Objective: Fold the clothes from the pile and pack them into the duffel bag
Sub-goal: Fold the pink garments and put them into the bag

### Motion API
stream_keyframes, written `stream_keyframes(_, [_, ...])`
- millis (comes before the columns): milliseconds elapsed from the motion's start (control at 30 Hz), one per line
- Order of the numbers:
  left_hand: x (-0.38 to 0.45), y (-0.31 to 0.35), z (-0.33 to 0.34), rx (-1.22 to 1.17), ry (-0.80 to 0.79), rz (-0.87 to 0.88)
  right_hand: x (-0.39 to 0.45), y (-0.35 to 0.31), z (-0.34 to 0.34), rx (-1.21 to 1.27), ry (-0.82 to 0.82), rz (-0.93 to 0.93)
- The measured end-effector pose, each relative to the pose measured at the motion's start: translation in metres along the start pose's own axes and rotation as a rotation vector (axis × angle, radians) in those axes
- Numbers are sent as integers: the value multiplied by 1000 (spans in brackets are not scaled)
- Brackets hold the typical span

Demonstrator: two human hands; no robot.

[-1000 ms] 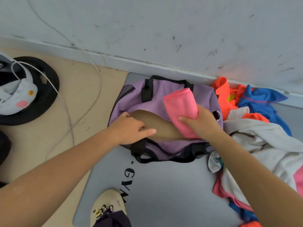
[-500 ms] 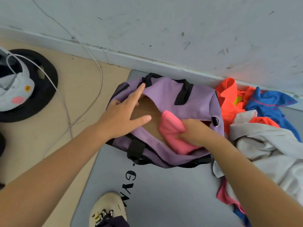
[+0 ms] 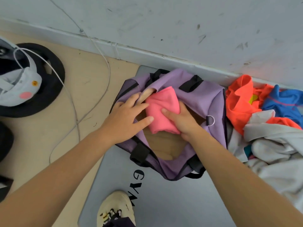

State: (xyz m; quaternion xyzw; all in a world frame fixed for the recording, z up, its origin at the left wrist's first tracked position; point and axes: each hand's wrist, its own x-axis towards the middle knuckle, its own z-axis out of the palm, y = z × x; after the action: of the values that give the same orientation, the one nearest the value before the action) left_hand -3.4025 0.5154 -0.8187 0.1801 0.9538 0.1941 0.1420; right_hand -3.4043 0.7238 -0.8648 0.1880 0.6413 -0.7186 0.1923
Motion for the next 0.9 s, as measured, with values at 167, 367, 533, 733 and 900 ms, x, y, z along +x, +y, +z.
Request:
stream_keyframes(167, [1, -6, -7, -287, 51, -106, -11, -21, -32, 80, 64, -175])
stream_keyframes(367, [2, 1, -23, -312, 94, 11, -27, -9, -35, -536, 215, -96])
stream_keyframes(533, [0, 11, -20, -242, 46, 121, -16, 18, 13, -92, 94, 172])
stream_keyframes(733, [-4, -1, -18, -290, -38, 50, 10, 27, 33, 131, 53, 231])
stream_keyframes(900, [-3, -13, 2, -213, -207, -63, 7, 39, 24, 205, 69, 254])
